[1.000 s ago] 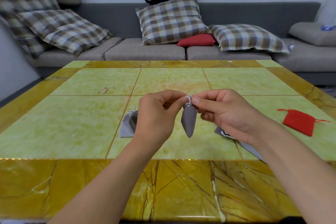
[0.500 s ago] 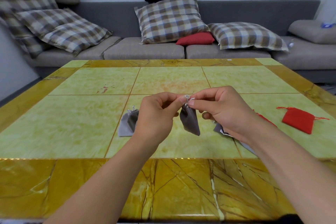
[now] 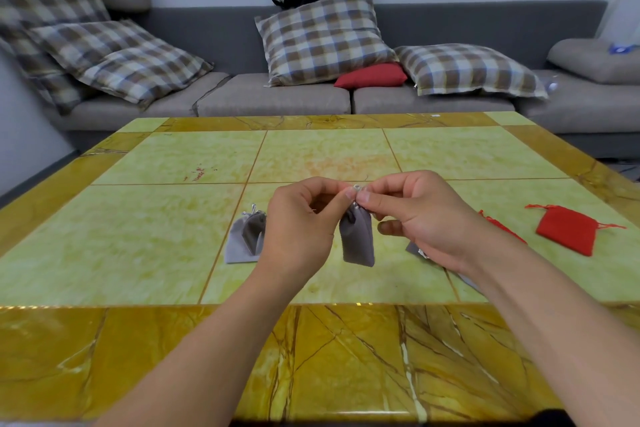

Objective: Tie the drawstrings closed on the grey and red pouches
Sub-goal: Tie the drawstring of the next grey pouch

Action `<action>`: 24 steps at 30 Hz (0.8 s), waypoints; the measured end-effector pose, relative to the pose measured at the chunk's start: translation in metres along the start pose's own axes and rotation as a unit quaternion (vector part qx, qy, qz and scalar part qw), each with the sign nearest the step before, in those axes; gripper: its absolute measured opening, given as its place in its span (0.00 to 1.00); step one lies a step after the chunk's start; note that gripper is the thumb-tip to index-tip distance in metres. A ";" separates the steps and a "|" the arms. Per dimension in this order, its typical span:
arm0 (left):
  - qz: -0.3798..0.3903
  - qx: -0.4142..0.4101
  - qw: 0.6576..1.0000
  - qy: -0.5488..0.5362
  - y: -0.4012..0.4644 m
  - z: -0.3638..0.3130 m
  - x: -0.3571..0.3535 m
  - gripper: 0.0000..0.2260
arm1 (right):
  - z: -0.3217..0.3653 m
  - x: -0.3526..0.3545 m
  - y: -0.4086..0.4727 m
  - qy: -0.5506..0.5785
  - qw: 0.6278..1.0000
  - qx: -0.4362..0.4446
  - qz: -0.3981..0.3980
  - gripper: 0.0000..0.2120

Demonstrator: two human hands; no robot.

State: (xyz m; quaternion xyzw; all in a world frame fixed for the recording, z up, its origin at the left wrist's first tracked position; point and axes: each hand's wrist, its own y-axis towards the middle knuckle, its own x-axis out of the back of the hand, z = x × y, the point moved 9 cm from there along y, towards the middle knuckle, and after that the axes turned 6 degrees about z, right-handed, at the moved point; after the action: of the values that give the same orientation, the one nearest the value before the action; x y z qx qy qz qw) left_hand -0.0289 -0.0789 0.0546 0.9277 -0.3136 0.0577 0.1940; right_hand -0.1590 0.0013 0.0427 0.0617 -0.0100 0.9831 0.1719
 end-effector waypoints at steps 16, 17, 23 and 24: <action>0.075 0.051 0.979 -0.184 0.006 0.013 -0.002 0.07 | -0.008 -0.027 -0.001 0.189 0.975 -0.061 0.103 0.09; 0.068 0.046 0.981 -0.178 0.005 0.012 0.000 0.07 | -0.007 -0.027 -0.001 0.181 0.976 -0.060 0.106 0.09; 0.031 -0.034 0.996 -0.074 0.005 0.000 0.008 0.03 | -0.003 -0.028 -0.002 0.132 0.984 -0.045 0.111 0.10; 0.031 -0.054 0.997 -0.046 0.005 -0.004 0.008 0.03 | -0.003 -0.027 -0.002 0.139 0.984 -0.045 0.105 0.10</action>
State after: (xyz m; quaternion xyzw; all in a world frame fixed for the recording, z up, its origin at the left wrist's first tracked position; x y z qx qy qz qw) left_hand -0.0257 -0.0852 0.0613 0.9074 -0.3534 0.0037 0.2274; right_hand -0.1329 -0.0056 0.0366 -0.0848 -0.0366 0.9933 0.0696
